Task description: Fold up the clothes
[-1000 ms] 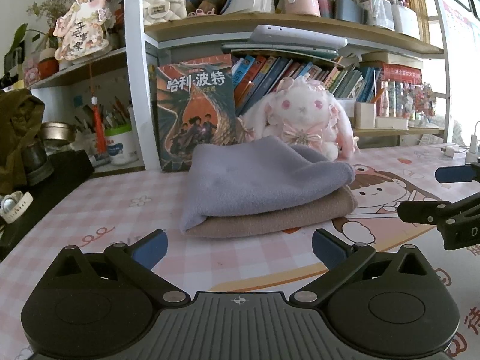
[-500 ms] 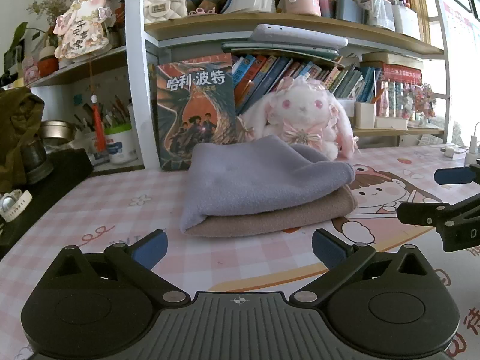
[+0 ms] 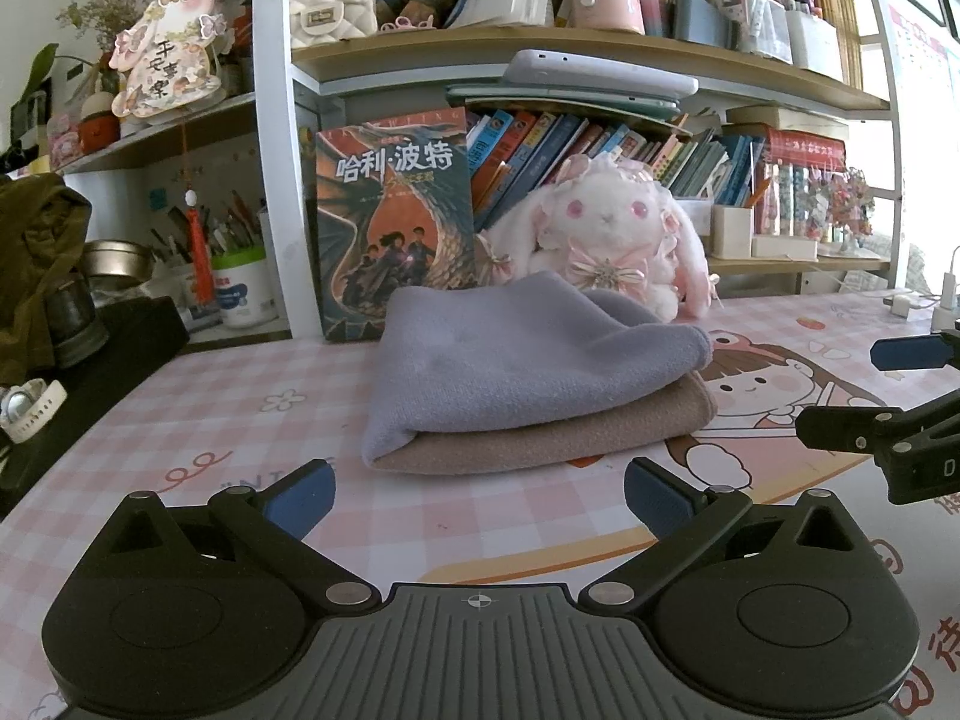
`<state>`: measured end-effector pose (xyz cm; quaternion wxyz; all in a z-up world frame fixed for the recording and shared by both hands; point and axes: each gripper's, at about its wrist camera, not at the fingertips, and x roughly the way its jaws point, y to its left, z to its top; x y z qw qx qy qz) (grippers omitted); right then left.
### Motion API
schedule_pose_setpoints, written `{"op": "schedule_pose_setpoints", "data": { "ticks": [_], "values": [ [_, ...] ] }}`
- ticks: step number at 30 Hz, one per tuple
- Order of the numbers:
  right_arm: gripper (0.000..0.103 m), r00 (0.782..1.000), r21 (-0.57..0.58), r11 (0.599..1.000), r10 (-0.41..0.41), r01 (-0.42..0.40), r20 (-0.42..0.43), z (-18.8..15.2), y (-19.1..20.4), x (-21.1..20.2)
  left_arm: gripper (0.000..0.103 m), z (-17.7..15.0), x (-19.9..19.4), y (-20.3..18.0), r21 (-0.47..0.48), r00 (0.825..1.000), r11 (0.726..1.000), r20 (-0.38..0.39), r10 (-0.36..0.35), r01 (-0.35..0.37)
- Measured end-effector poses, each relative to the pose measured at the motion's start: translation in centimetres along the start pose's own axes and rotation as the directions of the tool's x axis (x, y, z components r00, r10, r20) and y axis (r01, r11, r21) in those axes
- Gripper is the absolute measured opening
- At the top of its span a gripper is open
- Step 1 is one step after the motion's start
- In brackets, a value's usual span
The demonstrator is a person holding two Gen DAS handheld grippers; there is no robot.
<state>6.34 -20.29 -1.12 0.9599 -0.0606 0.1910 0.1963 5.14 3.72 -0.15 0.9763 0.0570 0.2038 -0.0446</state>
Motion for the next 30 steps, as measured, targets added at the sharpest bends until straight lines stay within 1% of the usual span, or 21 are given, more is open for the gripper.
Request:
{"op": "schedule_pose_setpoints", "data": {
  "ticks": [22, 30],
  "values": [
    [0.103, 1.000, 0.000, 1.000, 0.001, -0.001, -0.004, -0.06, 0.02, 0.01, 0.103, 0.08, 0.22, 0.15, -0.008, 1.000, 1.000, -0.016, 0.008, -0.008],
    [0.103, 1.000, -0.002, 1.000, 0.003, -0.003, -0.010, 0.01, 0.01, 0.13, 0.103, 0.02, -0.22, 0.09, -0.009, 1.000, 1.000, 0.012, 0.025, -0.025]
  ]
}}
